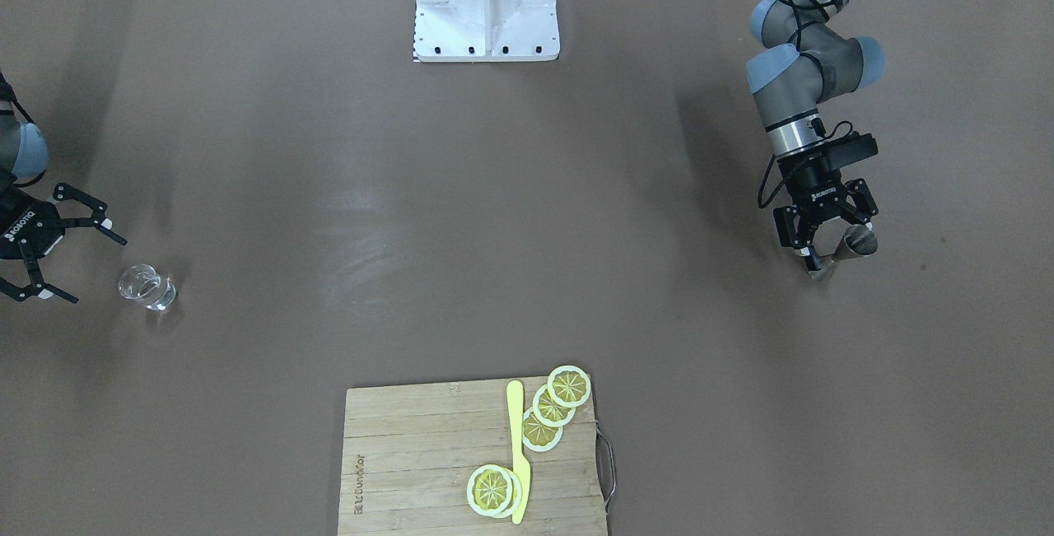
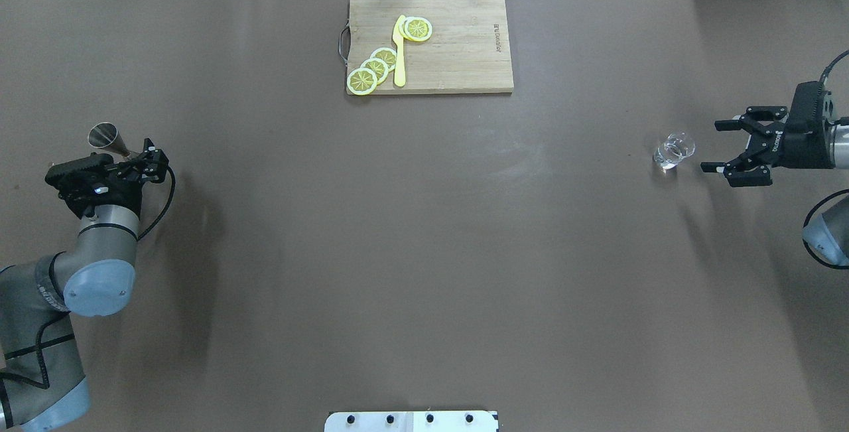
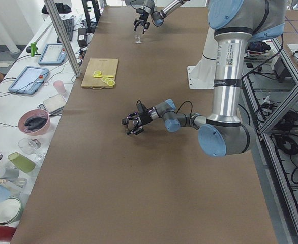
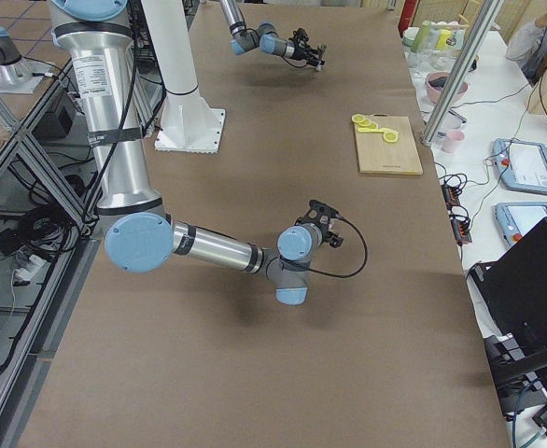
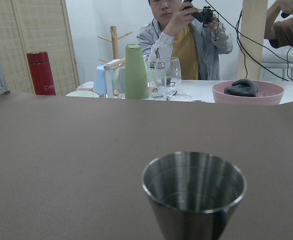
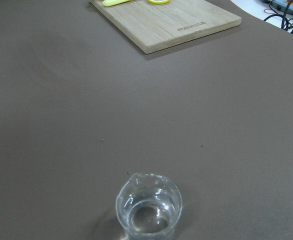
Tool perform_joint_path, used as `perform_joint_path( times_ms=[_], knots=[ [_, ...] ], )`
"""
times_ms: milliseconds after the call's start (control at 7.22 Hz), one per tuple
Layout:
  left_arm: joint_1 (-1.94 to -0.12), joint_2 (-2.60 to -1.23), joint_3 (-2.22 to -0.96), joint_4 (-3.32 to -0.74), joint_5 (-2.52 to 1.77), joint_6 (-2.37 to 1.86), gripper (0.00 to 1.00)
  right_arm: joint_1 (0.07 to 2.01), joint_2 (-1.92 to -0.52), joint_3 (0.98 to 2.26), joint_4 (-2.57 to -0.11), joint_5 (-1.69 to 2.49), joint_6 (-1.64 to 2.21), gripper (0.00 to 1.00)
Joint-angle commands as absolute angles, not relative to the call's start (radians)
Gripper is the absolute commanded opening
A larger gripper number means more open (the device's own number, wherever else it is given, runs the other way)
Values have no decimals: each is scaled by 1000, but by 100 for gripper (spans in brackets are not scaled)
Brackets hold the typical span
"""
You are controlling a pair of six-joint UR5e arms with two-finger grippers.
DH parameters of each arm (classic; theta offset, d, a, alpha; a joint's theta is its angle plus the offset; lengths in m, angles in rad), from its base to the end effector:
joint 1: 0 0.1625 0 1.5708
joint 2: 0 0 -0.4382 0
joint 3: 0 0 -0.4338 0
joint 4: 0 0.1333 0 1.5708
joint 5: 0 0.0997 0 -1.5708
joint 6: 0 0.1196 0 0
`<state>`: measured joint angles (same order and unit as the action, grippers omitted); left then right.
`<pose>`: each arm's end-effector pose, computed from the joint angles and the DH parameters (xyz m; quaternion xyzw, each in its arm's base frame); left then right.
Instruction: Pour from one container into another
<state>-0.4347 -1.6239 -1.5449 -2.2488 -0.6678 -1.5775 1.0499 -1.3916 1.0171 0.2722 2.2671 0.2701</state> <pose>0.4311 -0.4507 0.5801 0.4661 0.2167 -0.3319 0.7910 -0.2412 -0.5341 0.6626 0.4836 -0.4764 -0.3141 0.6637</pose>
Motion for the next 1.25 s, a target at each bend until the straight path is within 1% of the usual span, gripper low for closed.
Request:
perform_joint_path(
  times_ms=[0, 554, 692, 831, 1108],
  knots=[
    [-434, -1634, -1525, -2250, -667, -1578, 98, 1048, -1359, 979, 272, 2279, 238, 99],
    [-426, -1634, -1509, -2249, -614, -1583, 97, 1046, -1316, 937, 272, 2284, 206, 99],
    [-426, -1640, -1509, -2249, -614, -1582, 93, 1043, -1313, 936, 272, 2283, 204, 99],
    [-425, -1643, -1508, -2249, -612, -1582, 91, 1042, -1313, 936, 272, 2283, 204, 99],
    [-419, -1644, -1509, -2250, -612, -1582, 77, 1028, -1313, 934, 272, 2276, 204, 99]
  ],
)
